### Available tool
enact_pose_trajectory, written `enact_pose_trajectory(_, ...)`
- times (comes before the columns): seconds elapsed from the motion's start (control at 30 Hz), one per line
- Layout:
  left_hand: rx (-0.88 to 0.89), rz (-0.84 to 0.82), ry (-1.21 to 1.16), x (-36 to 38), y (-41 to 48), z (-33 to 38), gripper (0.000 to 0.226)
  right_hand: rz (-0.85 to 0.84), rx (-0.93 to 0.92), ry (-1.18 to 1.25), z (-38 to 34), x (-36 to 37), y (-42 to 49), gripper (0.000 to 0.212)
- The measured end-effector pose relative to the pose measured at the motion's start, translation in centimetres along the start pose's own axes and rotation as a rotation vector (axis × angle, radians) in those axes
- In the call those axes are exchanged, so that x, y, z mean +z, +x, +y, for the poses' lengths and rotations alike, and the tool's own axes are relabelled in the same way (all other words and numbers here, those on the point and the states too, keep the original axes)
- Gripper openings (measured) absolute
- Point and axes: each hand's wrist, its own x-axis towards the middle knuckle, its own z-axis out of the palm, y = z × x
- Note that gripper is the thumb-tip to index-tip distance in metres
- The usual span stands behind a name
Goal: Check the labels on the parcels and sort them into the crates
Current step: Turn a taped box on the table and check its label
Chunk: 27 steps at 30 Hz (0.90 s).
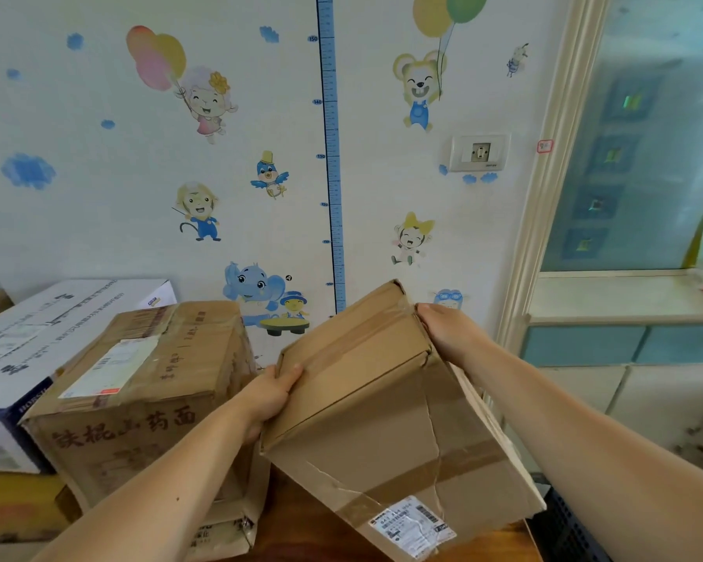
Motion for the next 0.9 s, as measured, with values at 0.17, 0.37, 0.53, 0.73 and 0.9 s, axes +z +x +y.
enact_pose_trajectory(0.17, 0.179, 0.101, 0.348, 0.5, -0.9, 2.3, 0.050, -0.029, -0.030, -0.002, 1.2, 0.9, -0.6, 0.039)
enact_pose_trajectory(0.37, 0.284, 0.053, 0.367, 3.1, -2.5, 5.3, 0.062, -0.116, -0.071, -0.098, 1.5, 2.4, -1.4, 0.049)
enact_pose_trajectory(0.53, 0.383, -0.006, 0.297, 4.3, -3.1, 7.6, 0.074, -0.160, -0.066, -0.151, 2.7, 3.5, -1.8, 0.056)
enact_pose_trajectory(0.73, 0.338, -0.037, 0.277, 4.3, -3.1, 7.7, 0.097, -0.193, 0.078, -0.136, 6.0, 2.5, -1.6, 0.059)
enact_pose_trajectory(0.9, 0.332, -0.042, 0.224, 3.9, -3.1, 7.2, 0.098, -0.160, 0.261, -0.045, 11.1, 2.1, -1.9, 0.052)
